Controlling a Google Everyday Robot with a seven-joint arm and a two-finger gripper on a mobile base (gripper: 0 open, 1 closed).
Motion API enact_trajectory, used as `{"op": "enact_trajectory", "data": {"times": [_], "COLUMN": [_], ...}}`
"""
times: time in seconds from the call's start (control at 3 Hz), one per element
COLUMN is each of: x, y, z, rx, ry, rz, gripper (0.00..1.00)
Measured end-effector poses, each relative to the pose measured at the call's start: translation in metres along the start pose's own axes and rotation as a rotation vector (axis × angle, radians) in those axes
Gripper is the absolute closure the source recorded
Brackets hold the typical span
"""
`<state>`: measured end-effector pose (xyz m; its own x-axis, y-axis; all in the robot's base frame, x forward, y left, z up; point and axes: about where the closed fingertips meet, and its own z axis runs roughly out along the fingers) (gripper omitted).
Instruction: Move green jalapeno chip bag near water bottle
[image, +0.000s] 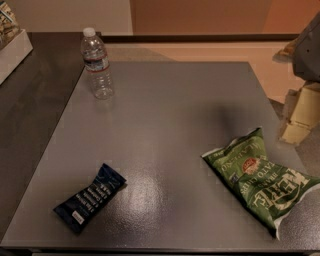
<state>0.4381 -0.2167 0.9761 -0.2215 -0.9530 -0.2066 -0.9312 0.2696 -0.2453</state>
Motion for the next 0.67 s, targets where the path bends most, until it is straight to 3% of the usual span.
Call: {"op": "enact_trajectory", "data": {"times": [0.33, 0.67], "x": [0.0, 0.0041], "y": [0.0, 0.0026], "z": [0.0, 0.0053], "rx": [0.0, -0.02], "ry": [0.0, 0.029], "rz": [0.0, 0.056], "gripper": [0.0, 0.0]}}
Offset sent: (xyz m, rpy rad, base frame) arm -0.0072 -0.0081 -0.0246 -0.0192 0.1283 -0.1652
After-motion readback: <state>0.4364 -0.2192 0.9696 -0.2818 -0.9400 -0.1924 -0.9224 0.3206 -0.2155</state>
